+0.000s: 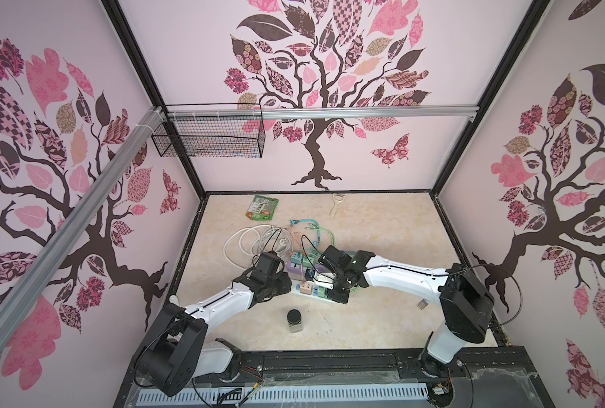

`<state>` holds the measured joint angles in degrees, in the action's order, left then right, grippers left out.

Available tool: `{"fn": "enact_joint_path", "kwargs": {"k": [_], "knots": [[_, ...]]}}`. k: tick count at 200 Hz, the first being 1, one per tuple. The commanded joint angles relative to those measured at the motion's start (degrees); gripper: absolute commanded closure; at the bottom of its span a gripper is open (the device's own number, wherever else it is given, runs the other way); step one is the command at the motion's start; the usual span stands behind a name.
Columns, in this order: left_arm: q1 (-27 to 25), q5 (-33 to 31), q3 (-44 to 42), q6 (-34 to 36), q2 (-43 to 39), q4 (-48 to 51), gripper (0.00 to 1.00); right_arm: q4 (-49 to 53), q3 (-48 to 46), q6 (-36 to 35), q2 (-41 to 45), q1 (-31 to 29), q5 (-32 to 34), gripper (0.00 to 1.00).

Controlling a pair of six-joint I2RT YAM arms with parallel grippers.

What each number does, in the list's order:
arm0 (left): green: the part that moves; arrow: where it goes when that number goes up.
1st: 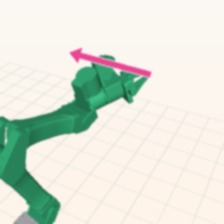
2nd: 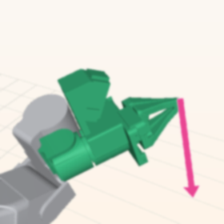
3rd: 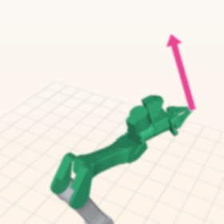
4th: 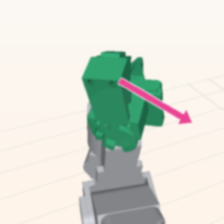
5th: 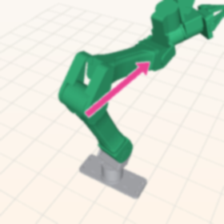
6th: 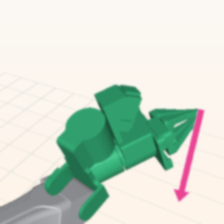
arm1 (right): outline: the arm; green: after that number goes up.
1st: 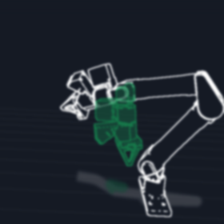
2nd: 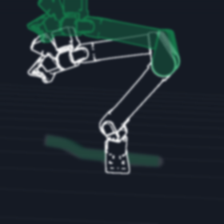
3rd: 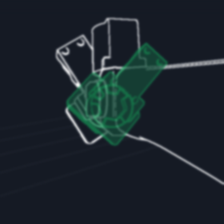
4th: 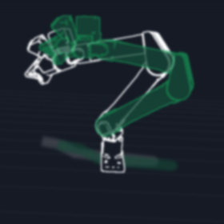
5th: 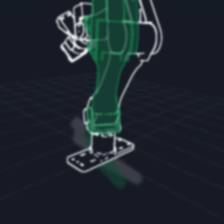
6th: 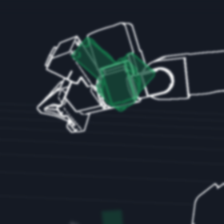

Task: Insert the plug
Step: 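Push the teal charger into the blue socket beside the light green charger, then open the right gripper and lift it off the plugged teal charger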

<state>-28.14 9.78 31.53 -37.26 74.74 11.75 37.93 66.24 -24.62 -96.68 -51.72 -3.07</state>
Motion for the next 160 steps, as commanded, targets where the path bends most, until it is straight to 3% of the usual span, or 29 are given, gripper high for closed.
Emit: {"fn": "enact_joint_path", "kwargs": {"k": [1, 160], "knots": [[0.21, 0.33, -1.66, 0.78, -0.95, 1.09, 0.79, 2.29, -0.71, 0.77, 0.13, 0.39, 1.07, 0.64], [0.41, 0.68, -1.21, 1.3, -1.1, 1.95, 0.79, 3.71, -0.13, 2.53, 7.94, 0.31, -1.5, 0.38]]}}
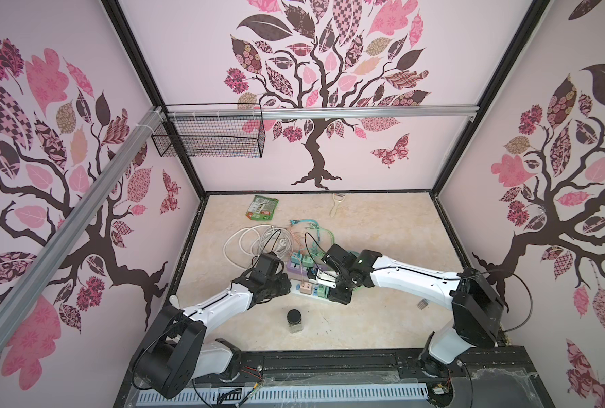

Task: Insert the plug
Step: 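Open the right gripper and lift it off the plugged teal charger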

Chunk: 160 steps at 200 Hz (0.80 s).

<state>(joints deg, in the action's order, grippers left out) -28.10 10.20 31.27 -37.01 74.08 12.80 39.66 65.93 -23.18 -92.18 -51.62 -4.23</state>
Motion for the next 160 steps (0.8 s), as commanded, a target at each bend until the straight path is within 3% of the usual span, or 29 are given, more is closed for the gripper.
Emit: {"fn": "enact_joint_path", "kwargs": {"k": [1, 39, 160], "knots": [[0.35, 0.26, -0.94, 1.06, -0.53, 0.86, 0.79, 2.04, 0.17, 1.11, 3.51, 0.24, -0.34, 0.37], [0.39, 0.53, -0.81, 1.15, -1.02, 1.01, 0.75, 3.7, -0.48, 3.16, 6.28, 0.28, -1.51, 0.27], [0.98, -0.26, 2.12, 2.27, -5.97, 6.22, 0.47, 5.04, -6.95, 6.61, 13.58, 0.2, -13.91, 0.2]]}}
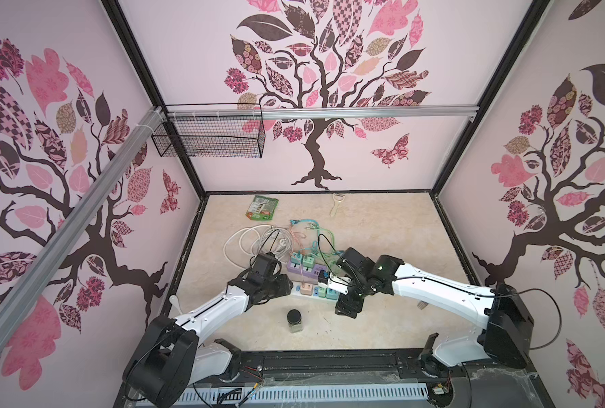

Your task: Insert the plug

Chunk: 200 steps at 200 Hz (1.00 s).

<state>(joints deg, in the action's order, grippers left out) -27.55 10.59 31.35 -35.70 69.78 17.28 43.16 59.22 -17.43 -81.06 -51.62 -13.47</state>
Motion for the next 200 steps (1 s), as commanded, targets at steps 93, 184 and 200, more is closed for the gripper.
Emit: {"fn": "enact_joint_path", "kwargs": {"k": [93, 184, 200], "knots": [[1.88, -1.74, 2.85, 1.75, -5.02, 4.43, 0.35, 1.38, -1.61, -0.12, 3.45, 0.25, -19.58, 0.17], [10.58, -14.72, 5.12, 7.22, -16.02, 9.16, 0.21, -23.09, -8.37, 6.55, 29.21, 1.56, -0.78, 0.0], [10.62, -18.65, 5.43, 8.98, -15.83, 8.32, 0.21, -26.47, -9.75, 8.29, 32.24, 4.97, 5.24, 0.0]]}}
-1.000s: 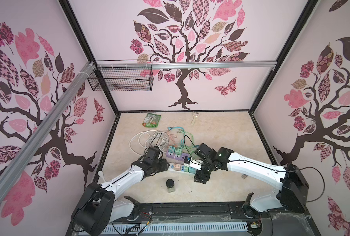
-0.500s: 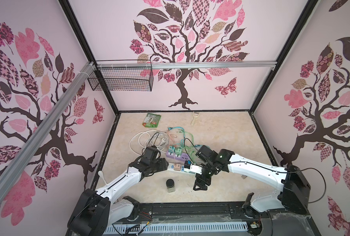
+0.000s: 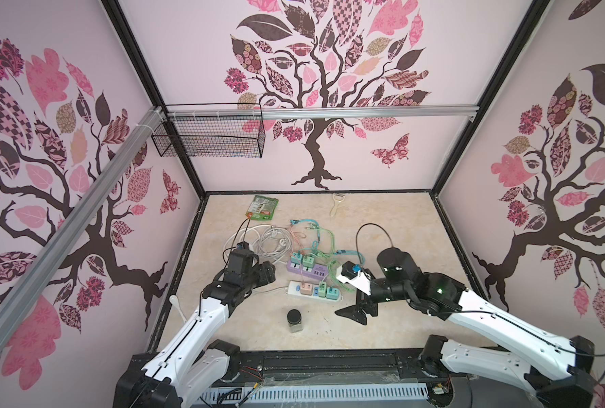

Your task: Insert the plug

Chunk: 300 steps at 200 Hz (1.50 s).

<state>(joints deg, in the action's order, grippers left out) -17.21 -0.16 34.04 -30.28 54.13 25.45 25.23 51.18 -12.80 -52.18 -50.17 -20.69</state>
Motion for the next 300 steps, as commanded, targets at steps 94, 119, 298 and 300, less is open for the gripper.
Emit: {"fn": "enact_joint_path", "kwargs": {"k": [94, 119, 298, 300], "knots": [[0.63, -34.1, -6.07, 16.45, 1.24, -20.36, 0.19, -30.66, -17.63, 13.7, 10.46, 24.98, 39.94, 0.01], [1.54, -34.5, -7.82, 19.77, 1.72, -27.4, 0.19, -35.57, -23.19, 22.15, 10.1, 37.83, 35.77, 0.01], [17.68, -13.27, -13.2, 24.47, 23.84, -66.06, 0.18, -86.17, -38.26, 17.95, -25.41, 46.24, 35.41, 0.0], [17.83, -12.93, -13.12, 24.41, 24.07, -66.24, 0.18, -86.21, -38.15, 17.91, -25.6, 46.25, 35.27, 0.0]]}}
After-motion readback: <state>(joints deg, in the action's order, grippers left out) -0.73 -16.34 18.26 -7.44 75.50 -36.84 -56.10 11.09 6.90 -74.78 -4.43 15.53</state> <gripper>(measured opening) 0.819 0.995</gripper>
